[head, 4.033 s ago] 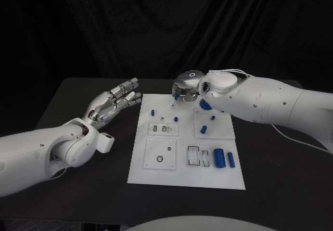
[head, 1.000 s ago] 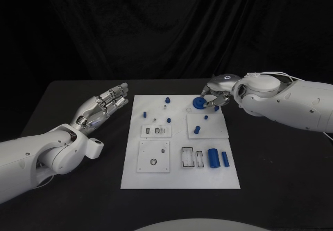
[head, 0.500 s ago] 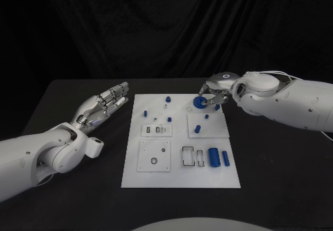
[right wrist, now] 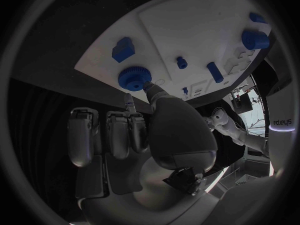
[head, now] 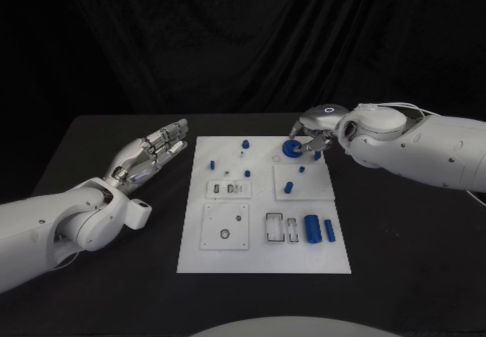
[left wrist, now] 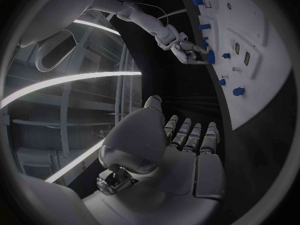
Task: Assemble the parts on the task board
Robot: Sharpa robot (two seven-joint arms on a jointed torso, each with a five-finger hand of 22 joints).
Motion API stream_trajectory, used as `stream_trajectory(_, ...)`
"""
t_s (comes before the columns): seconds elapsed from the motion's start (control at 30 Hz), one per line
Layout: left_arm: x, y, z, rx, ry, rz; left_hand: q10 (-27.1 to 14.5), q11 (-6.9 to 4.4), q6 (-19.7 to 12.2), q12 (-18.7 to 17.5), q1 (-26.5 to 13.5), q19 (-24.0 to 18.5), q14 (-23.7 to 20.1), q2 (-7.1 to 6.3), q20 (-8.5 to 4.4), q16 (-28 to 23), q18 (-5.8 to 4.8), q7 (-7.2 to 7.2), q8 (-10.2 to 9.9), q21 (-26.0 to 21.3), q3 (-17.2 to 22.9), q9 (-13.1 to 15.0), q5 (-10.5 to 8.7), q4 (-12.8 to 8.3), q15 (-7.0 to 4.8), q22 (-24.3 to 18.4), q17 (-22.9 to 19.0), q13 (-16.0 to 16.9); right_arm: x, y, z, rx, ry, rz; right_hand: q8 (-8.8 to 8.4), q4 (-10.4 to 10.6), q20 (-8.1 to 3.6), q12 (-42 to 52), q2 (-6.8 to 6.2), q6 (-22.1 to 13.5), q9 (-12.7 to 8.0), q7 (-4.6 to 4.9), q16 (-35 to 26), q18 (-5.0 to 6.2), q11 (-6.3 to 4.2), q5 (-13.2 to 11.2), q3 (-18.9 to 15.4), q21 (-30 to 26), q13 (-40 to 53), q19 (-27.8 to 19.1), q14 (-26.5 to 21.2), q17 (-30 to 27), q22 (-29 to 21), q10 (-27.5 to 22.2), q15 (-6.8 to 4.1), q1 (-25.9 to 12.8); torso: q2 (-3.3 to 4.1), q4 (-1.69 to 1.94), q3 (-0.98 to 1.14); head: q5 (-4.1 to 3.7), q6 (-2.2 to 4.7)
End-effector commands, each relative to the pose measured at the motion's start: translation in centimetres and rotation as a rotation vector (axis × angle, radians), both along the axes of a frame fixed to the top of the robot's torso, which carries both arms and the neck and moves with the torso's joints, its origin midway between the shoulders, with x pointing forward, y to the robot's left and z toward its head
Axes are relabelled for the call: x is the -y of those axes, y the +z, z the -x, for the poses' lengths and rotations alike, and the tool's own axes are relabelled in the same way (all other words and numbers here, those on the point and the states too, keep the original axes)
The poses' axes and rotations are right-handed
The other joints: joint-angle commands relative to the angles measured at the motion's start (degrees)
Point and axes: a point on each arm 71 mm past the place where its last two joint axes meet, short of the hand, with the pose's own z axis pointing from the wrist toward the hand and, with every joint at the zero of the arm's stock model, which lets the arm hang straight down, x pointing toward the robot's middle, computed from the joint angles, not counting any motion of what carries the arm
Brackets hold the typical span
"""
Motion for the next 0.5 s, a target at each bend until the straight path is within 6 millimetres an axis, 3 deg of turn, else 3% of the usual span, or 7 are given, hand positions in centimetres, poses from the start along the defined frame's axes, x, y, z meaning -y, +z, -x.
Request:
stream_trajectory(0.03,0.21,1.03,0.33,0.12,-0.044,0.071,-0.16,0.09,-0.32,-0.24,0.49,-0.23,-0.37,-0.07,0.19,-0.15,0.87,0.09,0.18,-0.11,0.37,0.01,0.41,0.05,0.22,0.02,-0.05,-0.02,0.26,-0.2,-0.05,-0.006,-0.026,0.01,0.3,-0.31,0.22,0.15,-0.17,0.32,0.17,0.19,0.16,-1.15,0.32,-0.77,-0.18,0.36,15.08,3.41,6.24,15.08,13.03,6.07,0.38,0.11,0.0,-0.08,0.0,0.05,-0.14)
stream_trajectory(0.5,0.21,0.99,0.28,0.116,-0.047,0.071,-0.27,0.11,-0.45,-0.26,0.57,0.25,-0.14,-0.06,0.78,0.07,0.92,0.11,0.16,0.22,0.43,0.0,0.46,0.03,0.67,0.19,0.03,-0.02,0.29,-0.58,-0.23,-0.022,-0.035,0.022,0.43,-0.65,0.39,0.15,-0.19,0.68,0.4,0.37,0.16,-1.2,0.5,-1.45,-0.11,0.5,15.08,3.56,6.24,15.08,13.15,6.07,0.55,0.43,0.02,0.02,0.0,0.2,-0.28)
